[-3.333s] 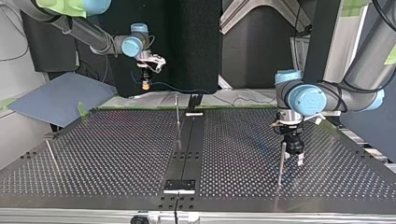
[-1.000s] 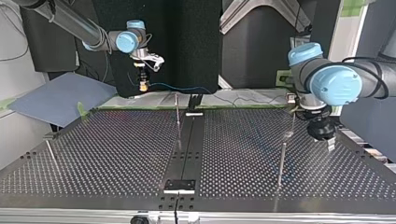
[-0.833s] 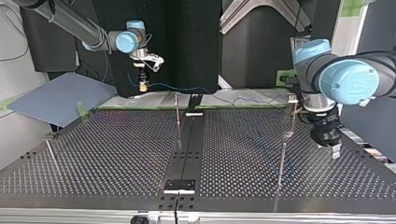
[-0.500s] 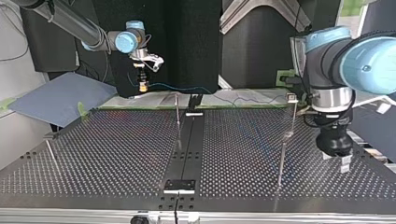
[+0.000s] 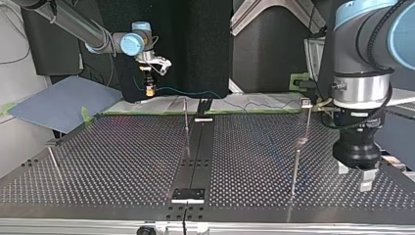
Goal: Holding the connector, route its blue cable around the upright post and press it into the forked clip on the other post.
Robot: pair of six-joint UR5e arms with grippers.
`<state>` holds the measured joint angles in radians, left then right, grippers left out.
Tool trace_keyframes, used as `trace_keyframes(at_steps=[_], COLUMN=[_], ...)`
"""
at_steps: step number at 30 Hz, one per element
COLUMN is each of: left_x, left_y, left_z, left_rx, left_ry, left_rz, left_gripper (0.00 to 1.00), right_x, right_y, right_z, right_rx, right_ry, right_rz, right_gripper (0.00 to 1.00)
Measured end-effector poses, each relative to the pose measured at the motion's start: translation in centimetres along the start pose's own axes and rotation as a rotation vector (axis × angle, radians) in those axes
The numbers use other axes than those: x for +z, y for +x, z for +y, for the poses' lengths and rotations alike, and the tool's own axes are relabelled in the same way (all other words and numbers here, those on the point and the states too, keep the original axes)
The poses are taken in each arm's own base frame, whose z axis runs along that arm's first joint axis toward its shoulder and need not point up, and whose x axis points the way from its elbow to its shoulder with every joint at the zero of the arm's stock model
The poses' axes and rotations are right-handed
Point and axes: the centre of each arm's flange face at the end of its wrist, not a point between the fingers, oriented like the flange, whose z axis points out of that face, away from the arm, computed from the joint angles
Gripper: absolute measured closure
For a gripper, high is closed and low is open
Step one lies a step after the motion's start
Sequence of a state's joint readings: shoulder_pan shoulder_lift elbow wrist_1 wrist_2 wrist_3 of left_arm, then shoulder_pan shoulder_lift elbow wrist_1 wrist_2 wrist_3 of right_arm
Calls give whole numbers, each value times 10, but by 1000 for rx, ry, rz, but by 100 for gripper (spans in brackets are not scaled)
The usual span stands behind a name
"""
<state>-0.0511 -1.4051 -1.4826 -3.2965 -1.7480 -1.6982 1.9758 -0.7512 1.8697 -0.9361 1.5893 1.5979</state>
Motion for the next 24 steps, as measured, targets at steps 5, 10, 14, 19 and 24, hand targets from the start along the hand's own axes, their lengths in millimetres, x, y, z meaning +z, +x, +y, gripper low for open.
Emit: trace_keyframes(at_steps=[5,10,14,19,24], left_x=[3,10,15,19,14], left_y=[21,47,65,85,92], left_z=[-9,-16,-18,-19,-19], left_rx=[23,47,65,85,100], left_ry=[-3,-4,-7,-11,-14], left_rz=[73,161,224,301,357], left_gripper=[0,0,0,0,0], right_x=[0,0,0,0,0], right_y=[0,0,0,0,0], right_z=[0,0,0,0,0], right_rx=[1,1,0,0,0], right_ry=[0,0,-1,-1,0], right_rz=[1,2,1,-1,0], right_gripper=[100,100,100,100,100])
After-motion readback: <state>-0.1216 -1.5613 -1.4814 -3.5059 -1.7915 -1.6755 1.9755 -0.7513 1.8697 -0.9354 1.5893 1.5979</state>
